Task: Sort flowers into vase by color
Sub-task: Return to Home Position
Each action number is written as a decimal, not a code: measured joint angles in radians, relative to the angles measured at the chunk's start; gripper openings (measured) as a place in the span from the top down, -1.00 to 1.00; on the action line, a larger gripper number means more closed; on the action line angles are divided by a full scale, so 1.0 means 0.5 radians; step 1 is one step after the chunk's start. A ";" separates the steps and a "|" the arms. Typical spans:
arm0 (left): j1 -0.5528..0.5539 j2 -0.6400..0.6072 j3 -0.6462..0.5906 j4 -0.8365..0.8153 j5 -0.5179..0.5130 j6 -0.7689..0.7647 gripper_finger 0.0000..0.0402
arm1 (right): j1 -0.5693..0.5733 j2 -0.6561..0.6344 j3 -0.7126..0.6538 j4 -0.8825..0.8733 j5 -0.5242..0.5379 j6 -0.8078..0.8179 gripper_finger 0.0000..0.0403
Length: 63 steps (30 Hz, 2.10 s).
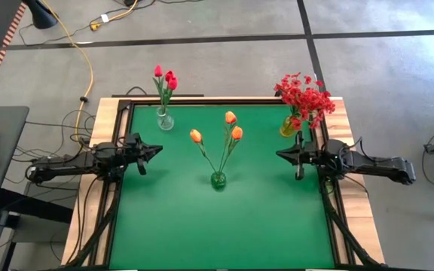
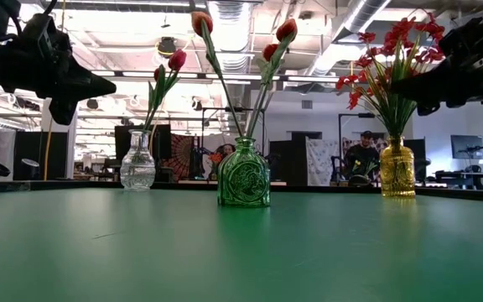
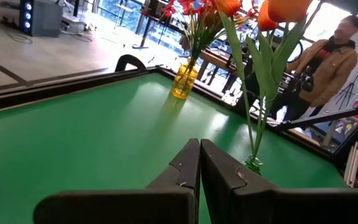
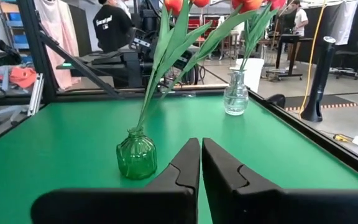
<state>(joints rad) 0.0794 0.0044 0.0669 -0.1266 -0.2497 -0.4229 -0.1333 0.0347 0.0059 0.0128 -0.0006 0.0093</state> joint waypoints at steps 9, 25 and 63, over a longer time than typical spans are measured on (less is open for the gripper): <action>0.000 0.000 -0.001 0.000 0.001 0.000 1.00 | 0.000 0.000 -0.001 0.000 0.000 -0.006 0.76; 0.000 0.000 -0.001 0.001 0.000 0.000 1.00 | 0.000 0.000 -0.002 -0.001 0.001 -0.005 0.75; 0.000 0.001 -0.002 0.001 0.000 0.000 1.00 | 0.000 0.000 -0.002 -0.002 0.003 -0.002 0.75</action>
<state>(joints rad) 0.0795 0.0047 0.0662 -0.1259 -0.2497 -0.4229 -0.1333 0.0345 0.0051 0.0120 0.0010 0.0082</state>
